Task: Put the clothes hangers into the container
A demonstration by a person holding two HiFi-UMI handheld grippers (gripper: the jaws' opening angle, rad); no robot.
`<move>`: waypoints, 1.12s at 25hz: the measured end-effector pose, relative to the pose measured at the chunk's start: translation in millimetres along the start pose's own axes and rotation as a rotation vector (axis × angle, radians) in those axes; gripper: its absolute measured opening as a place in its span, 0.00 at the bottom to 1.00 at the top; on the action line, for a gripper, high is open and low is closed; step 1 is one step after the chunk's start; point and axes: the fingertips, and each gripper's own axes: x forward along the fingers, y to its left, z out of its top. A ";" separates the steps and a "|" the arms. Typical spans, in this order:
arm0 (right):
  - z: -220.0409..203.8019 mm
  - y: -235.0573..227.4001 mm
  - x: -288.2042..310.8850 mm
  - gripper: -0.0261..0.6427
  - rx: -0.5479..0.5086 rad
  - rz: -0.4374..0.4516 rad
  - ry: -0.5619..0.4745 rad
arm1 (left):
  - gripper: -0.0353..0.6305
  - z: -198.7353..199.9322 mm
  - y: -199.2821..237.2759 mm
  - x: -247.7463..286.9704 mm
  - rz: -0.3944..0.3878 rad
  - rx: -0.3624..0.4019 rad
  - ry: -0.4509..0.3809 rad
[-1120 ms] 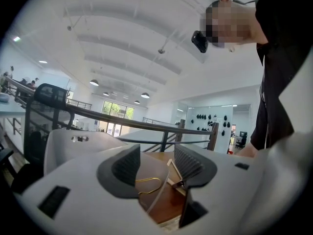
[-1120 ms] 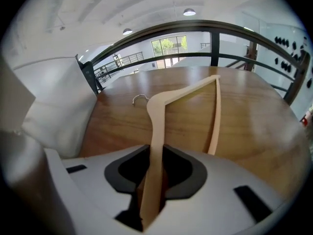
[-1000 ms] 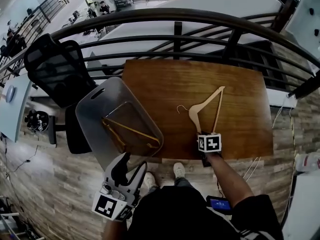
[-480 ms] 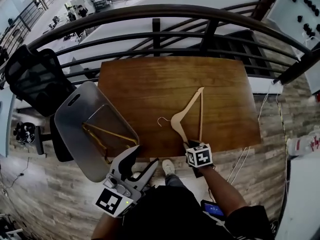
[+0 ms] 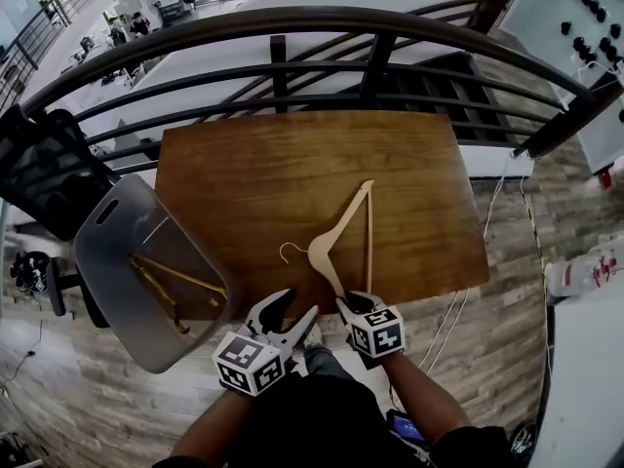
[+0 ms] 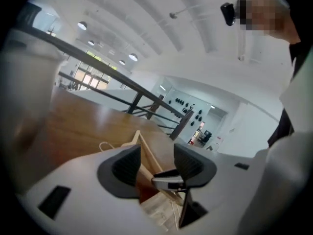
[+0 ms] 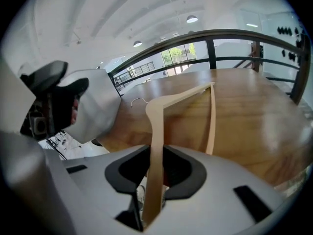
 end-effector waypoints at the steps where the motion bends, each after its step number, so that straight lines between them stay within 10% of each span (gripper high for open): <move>1: -0.6 0.7 -2.0 0.15 0.005 0.012 -0.011 | 0.38 -9.1 7.7 8.8 0.023 -0.033 0.014; 9: -9.5 7.8 -11.6 0.15 0.013 0.082 -0.049 | 0.50 -61.8 62.3 62.3 0.169 -0.290 0.072; 18: -20.5 15.7 -21.6 0.15 -0.047 0.123 -0.050 | 0.50 -70.9 71.6 100.1 0.102 -0.506 0.073; 28: -31.3 11.1 -32.4 0.16 -0.100 0.118 -0.056 | 0.18 -80.5 51.6 112.2 0.078 -0.580 0.054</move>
